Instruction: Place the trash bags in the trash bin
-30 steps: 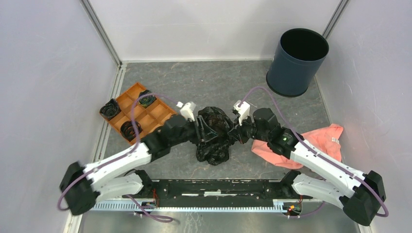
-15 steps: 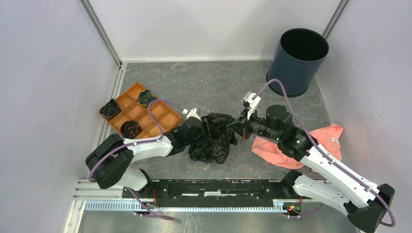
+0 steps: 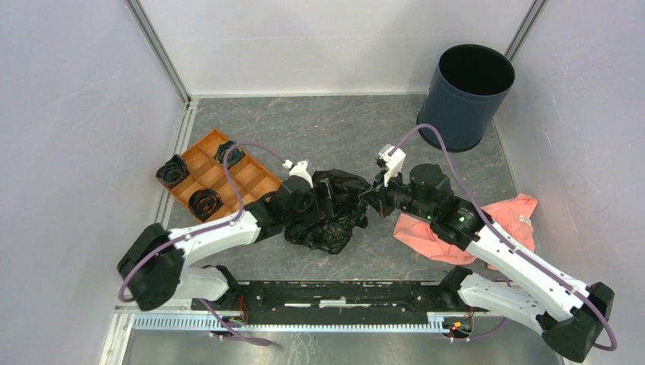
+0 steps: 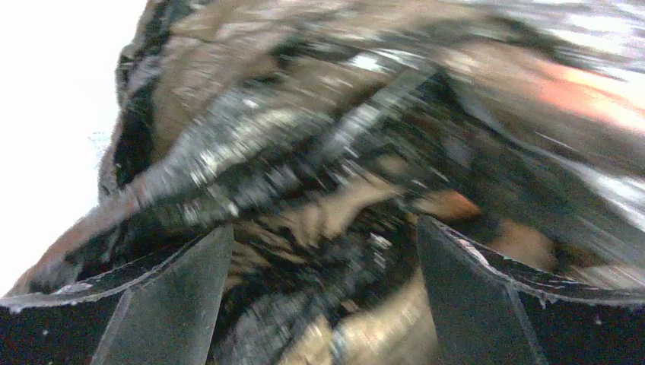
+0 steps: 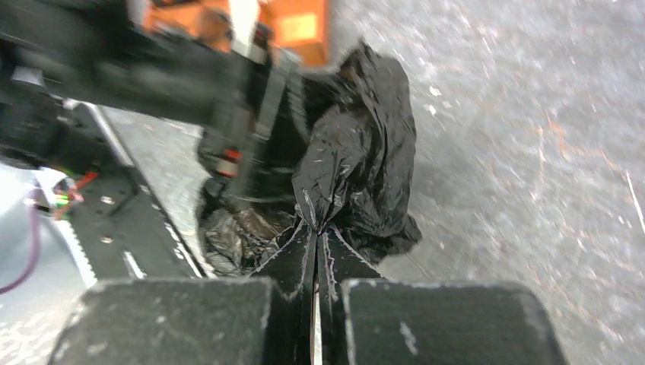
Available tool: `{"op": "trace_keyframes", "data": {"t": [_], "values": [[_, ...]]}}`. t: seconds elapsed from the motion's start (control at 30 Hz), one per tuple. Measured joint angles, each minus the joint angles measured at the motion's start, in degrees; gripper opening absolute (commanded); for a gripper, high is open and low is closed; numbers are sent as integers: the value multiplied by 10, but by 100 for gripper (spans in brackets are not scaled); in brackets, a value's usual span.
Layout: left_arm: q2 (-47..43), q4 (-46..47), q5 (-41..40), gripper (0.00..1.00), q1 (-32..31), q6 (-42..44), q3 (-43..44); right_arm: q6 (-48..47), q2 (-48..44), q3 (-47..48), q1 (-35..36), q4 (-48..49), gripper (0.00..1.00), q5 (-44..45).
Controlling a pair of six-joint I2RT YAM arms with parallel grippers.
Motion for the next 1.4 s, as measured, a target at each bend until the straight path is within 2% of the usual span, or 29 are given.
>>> {"op": "trace_keyframes", "data": {"t": [0.3,0.47,0.63,0.8,0.97,1.03,1.17,1.27,1.3,1.37,1.4], "values": [[-242,-104,42,100,0,51,0,-39,10,-55,0,-60,0,123],[-314,-166,15,100,2,56,-14,-40,-12,-96,0,-77,0,160],[-294,-172,7,100,36,55,-41,-37,-27,-127,-3,-81,0,195],[-202,-141,18,100,100,40,-60,-33,-22,-155,-16,-82,0,203],[-167,-107,33,97,114,21,-106,-35,-25,-158,-17,-75,0,193],[-167,-89,50,91,114,9,-131,-38,-26,-158,-17,-72,0,188],[-153,-42,92,66,114,-15,-167,-42,-22,-158,-17,-61,0,166],[-133,-23,118,26,114,-24,-162,-44,-13,-151,-17,-56,0,152],[-129,-29,123,15,114,-22,-153,-44,-8,-144,-17,-57,0,148],[-119,-53,127,3,114,-14,-108,-44,7,-116,-17,-63,0,147],[-111,-79,125,2,114,-3,-57,-45,19,-87,-17,-70,0,148]]}}
